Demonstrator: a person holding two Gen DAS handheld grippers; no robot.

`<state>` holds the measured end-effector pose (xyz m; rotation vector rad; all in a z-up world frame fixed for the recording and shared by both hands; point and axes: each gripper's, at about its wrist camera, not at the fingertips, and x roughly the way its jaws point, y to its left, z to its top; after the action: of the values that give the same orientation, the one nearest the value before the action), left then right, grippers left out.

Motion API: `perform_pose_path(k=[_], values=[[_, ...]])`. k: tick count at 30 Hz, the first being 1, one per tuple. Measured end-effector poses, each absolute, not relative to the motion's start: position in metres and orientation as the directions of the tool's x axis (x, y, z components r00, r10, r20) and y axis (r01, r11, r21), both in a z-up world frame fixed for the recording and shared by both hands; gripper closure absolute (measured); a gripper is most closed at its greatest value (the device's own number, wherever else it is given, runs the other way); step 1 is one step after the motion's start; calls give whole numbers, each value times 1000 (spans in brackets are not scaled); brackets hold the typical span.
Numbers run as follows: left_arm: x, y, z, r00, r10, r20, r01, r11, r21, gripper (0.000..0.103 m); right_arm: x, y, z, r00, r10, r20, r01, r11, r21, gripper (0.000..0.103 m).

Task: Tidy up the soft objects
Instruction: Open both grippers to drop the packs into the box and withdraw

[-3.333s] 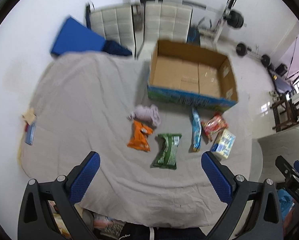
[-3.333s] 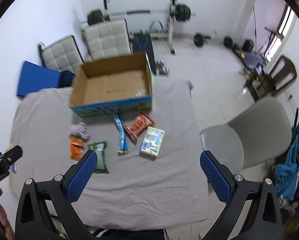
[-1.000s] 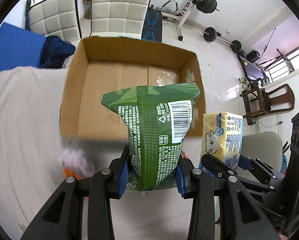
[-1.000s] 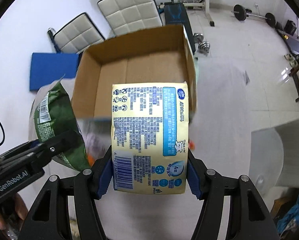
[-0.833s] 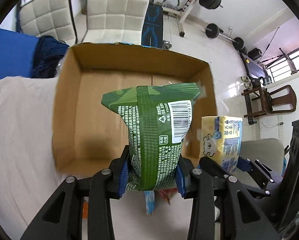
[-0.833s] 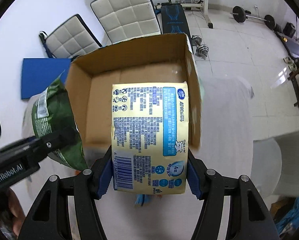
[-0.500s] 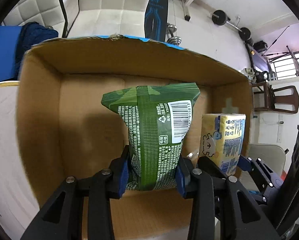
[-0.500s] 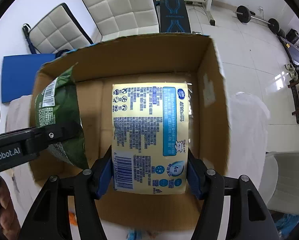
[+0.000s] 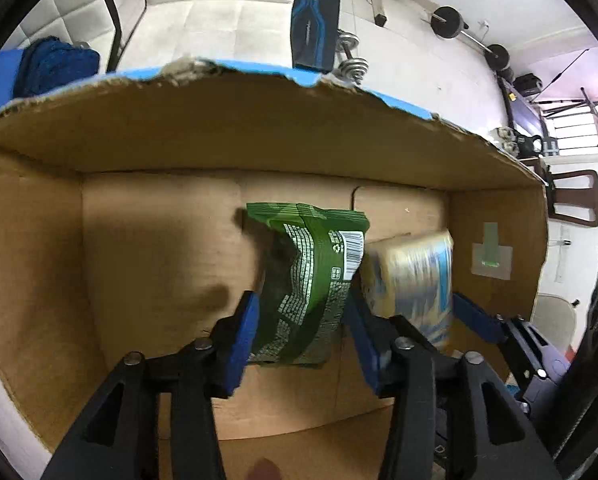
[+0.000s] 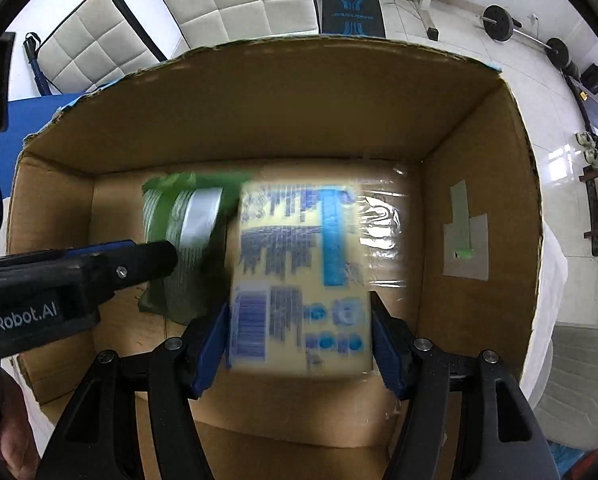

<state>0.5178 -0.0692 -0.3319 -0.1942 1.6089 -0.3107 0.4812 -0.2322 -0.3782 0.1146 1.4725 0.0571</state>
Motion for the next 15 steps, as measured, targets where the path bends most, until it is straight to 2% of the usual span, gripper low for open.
perform_pose_path(k=[4,6,8,9,13,15], values=[[508,-66,-326,-29,-264,-964,79,961,-266,39,480,-231,-377,94,95,-991,34,995,98,36],[503,-59,-326,-16,-254,-967,75,964,-254,26,479,-232,-374,89,81,-993,32,996,84,36],[497,-54,-323,0,-246,-969,77,966,-245,23,480,-230,-371,87,70,-994,33,997,73,35],[498,-54,-322,5,-240,-971,81,968,-239,16,480,-230,-368,87,60,-994,32,998,63,33],[480,-43,-314,31,-224,-974,87,971,-221,10,468,-226,-357,109,51,-993,26,998,54,15],[481,-40,-314,44,-209,-977,89,975,-205,5,461,-223,-351,116,54,-992,25,998,57,14]])
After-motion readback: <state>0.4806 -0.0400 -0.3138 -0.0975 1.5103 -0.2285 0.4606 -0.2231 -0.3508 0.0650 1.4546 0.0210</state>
